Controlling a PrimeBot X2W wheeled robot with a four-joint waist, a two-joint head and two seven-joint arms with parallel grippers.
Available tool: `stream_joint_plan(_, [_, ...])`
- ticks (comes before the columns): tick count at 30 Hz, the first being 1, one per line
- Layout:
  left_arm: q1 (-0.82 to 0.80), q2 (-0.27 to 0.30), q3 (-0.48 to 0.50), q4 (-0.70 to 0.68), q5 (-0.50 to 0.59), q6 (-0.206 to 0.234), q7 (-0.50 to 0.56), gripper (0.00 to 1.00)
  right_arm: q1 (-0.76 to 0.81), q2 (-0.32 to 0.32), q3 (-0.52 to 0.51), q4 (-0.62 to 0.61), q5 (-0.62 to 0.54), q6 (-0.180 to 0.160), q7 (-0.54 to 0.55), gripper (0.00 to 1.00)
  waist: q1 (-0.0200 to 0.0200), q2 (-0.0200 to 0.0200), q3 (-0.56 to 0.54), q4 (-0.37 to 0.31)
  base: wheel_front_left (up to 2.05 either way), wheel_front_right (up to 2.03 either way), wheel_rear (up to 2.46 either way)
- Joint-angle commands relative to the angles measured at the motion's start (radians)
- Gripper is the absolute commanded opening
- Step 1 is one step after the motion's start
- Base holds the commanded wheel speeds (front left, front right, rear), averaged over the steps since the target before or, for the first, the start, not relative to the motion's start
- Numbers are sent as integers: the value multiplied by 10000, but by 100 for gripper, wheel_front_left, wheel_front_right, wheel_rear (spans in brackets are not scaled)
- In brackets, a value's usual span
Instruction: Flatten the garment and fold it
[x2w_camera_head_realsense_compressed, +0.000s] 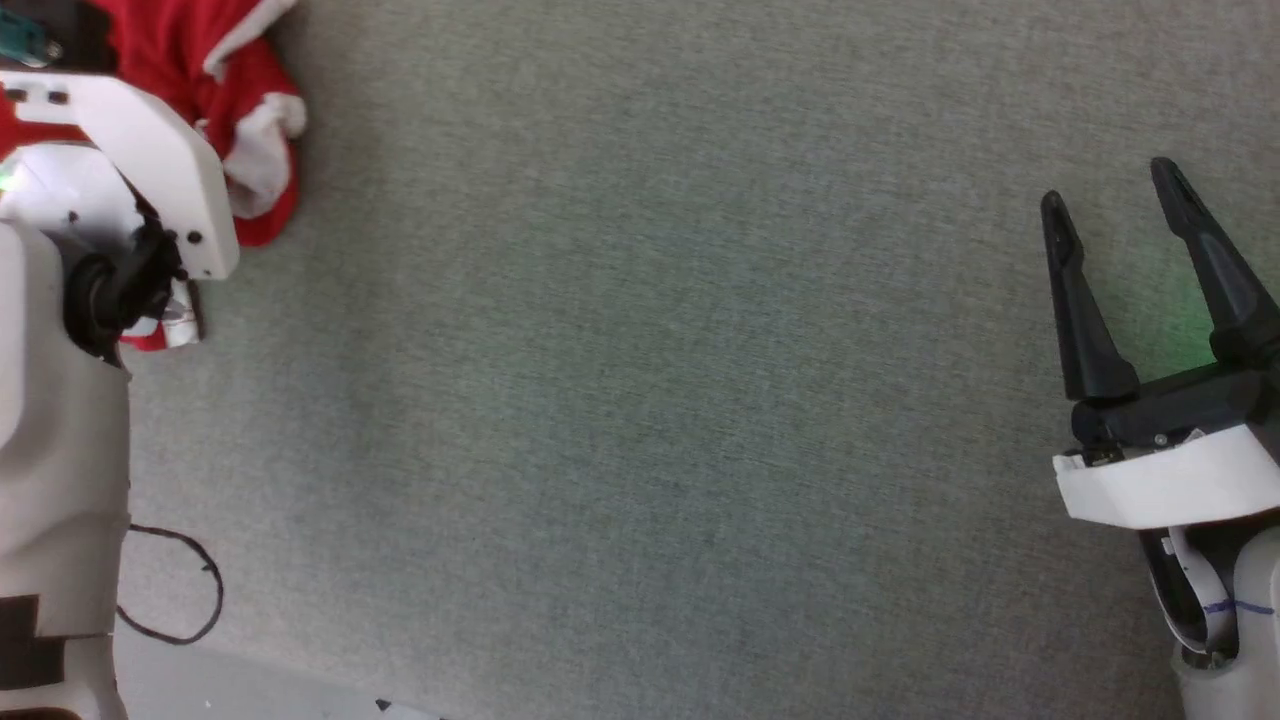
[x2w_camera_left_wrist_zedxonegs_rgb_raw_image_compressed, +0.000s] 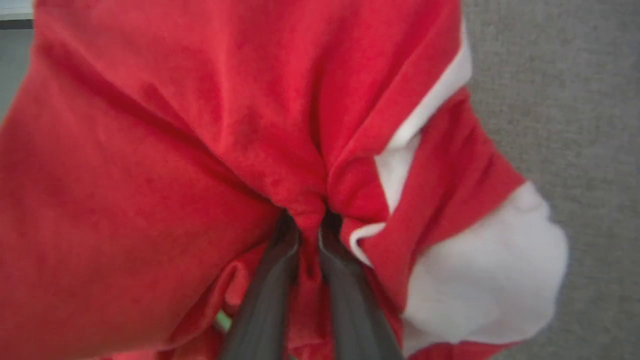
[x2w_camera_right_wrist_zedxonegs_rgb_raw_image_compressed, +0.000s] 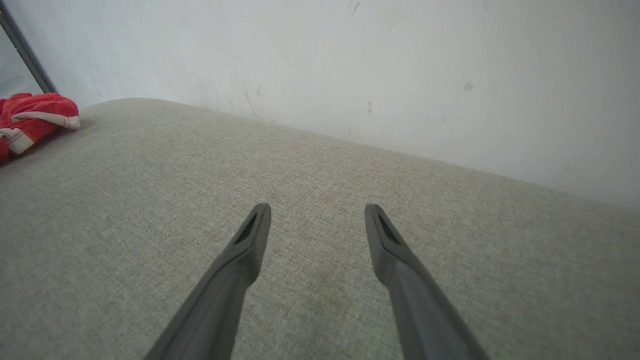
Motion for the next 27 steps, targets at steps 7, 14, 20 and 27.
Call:
stream_joint_plan(7, [146,10,269,-121,-321,135,-273,0,-270,190,33,406,132,-11,-322,100,1,0,-366,-67,0,0,0])
stream_joint_plan(14, [6,440,551,-721,-481,139,-319,0,-311,637,134,1133,231,-11,-803,100,1,0,-1355,-275,0,0,0])
stream_joint_plan(20, [-147,662,450,-1434,-643,-10,8,0,-14,1019,-7,1897,326,-11,-1277,100,1,0,-2540,-592,0,0,0])
stream_joint_plan(27, [-442,629,-208,-2340,-953,-278,454,0,558,1302,-323,2525,391,-11,-1590,100,1,0,-3904,-1031,0,0,0])
